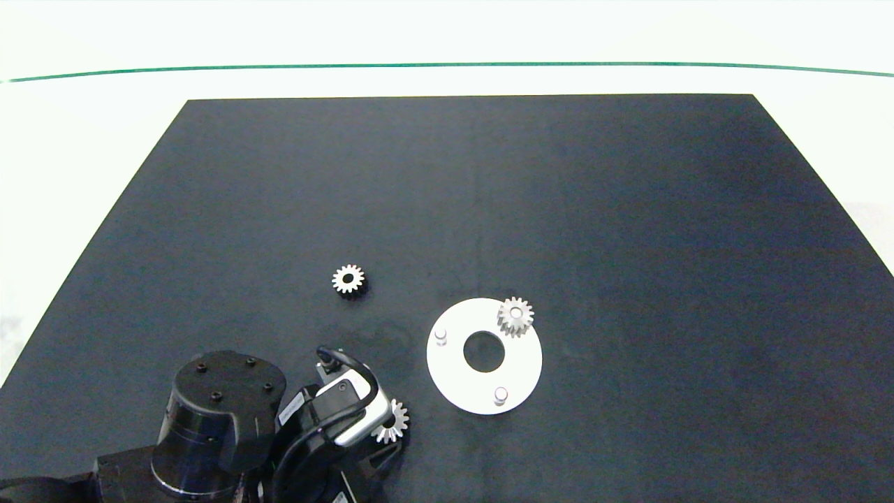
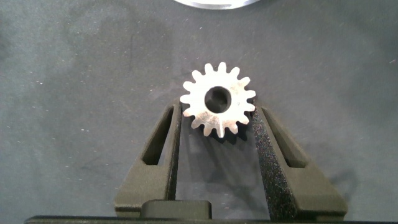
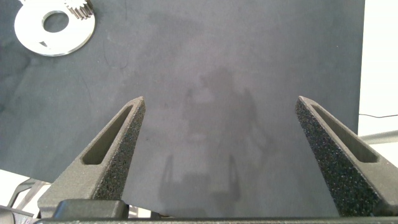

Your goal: Install three planetary gears onto the carrier pins

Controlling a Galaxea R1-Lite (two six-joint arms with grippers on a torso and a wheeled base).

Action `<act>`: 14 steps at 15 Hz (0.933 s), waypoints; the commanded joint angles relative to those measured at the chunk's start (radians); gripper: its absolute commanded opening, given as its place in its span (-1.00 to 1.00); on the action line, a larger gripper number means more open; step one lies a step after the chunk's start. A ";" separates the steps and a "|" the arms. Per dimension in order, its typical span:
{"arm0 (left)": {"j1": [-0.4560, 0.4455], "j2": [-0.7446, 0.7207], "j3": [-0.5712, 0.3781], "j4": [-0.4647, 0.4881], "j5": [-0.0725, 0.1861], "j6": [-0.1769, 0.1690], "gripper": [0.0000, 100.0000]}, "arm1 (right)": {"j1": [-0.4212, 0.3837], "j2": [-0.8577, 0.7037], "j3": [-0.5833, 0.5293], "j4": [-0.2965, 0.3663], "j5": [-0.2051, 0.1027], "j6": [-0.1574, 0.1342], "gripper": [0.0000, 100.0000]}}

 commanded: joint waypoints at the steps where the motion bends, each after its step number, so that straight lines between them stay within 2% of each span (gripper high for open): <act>1: -0.037 -0.027 -0.009 -0.008 0.012 -0.004 -1.00 | -0.001 0.000 -0.004 0.004 -0.002 -0.003 1.00; 2: -0.040 -0.029 -0.012 -0.010 0.015 -0.004 -1.00 | -0.001 0.000 -0.004 0.006 -0.002 -0.003 1.00; 3: -0.056 -0.038 -0.026 -0.005 0.032 -0.004 -1.00 | -0.001 0.000 -0.004 0.006 -0.002 -0.003 1.00; 9: -0.118 -0.044 -0.044 -0.005 0.044 -0.005 -1.00 | -0.001 0.004 -0.003 0.006 0.000 -0.003 1.00; 11: -0.155 -0.029 -0.078 -0.007 0.075 -0.010 -1.00 | -0.001 0.006 -0.003 0.004 0.000 -0.003 1.00; 14: -0.188 0.022 -0.147 -0.007 0.088 -0.022 -1.00 | -0.001 0.004 -0.001 0.006 0.000 -0.003 1.00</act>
